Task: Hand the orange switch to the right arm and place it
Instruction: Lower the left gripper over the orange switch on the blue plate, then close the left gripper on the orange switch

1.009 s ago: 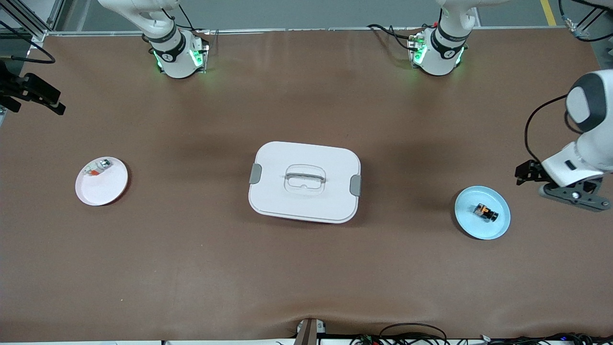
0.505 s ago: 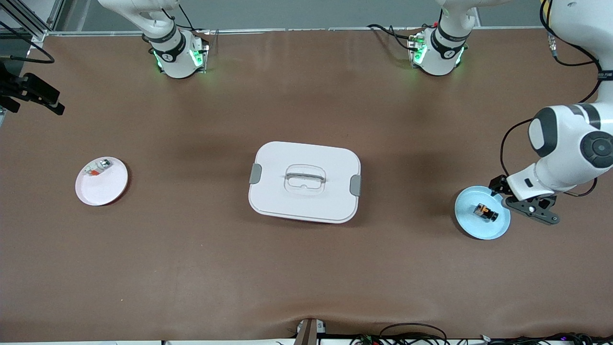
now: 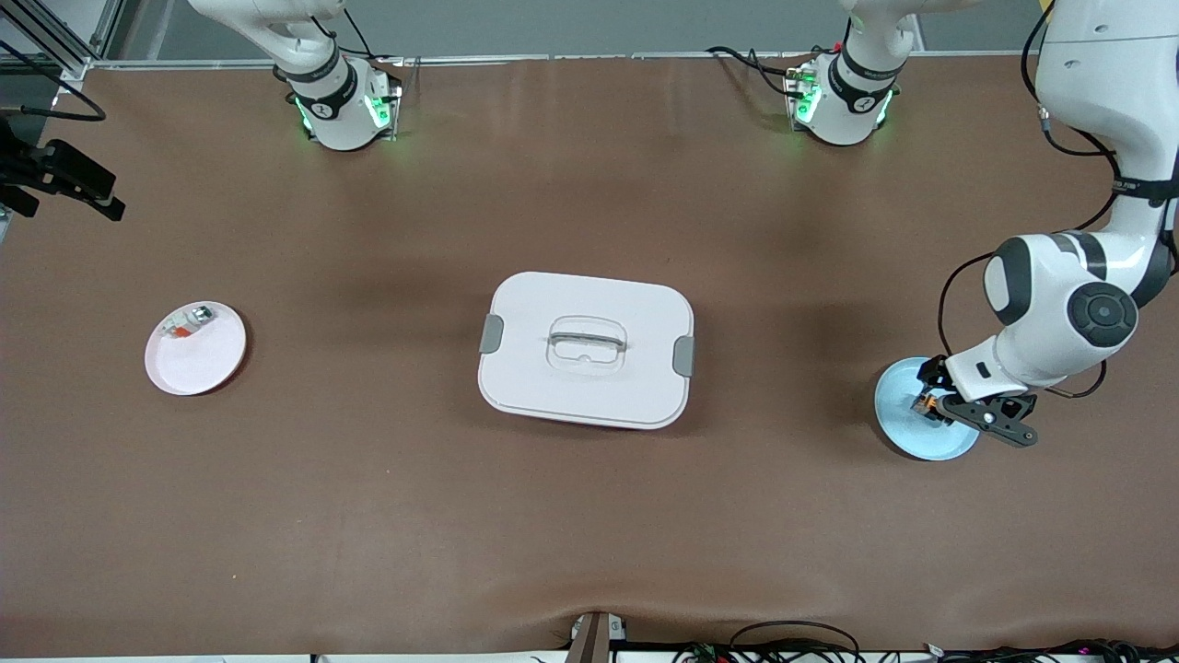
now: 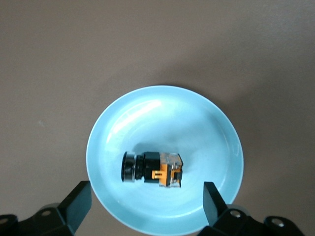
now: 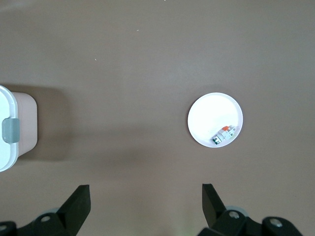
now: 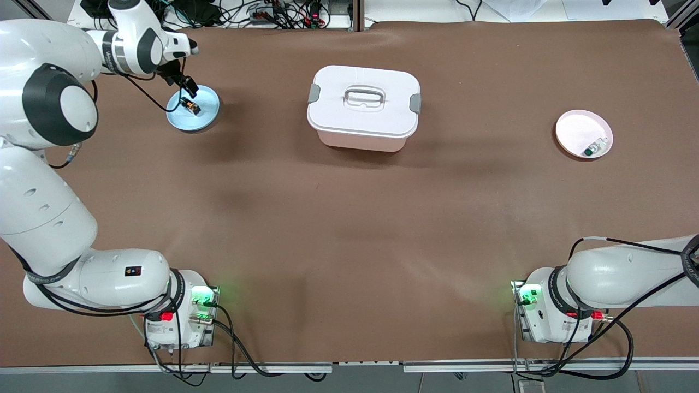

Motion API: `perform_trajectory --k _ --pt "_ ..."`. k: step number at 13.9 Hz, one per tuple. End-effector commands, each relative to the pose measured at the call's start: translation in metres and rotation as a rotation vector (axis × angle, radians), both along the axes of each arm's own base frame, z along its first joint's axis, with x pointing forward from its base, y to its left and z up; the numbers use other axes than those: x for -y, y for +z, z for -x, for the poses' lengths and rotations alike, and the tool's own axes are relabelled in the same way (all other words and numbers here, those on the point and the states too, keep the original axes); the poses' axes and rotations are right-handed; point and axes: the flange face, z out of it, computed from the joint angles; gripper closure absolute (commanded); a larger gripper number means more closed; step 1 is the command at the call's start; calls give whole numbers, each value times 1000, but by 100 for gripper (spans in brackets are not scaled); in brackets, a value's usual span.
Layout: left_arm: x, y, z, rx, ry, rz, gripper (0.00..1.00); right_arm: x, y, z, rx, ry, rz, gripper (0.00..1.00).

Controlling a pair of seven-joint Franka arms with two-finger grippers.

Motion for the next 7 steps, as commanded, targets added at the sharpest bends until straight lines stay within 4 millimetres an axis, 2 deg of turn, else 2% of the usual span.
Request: perform_trajectory --k 1,4,7 --pt "-2 -3 -7 11 -31 -18 0 -3 3 6 11 12 4 0" --pt "-3 -24 -7 -16 -30 -15 0 -1 2 6 10 9 3 0" --pt "-3 -34 -8 0 -32 -12 0 -2 2 6 10 11 3 0"
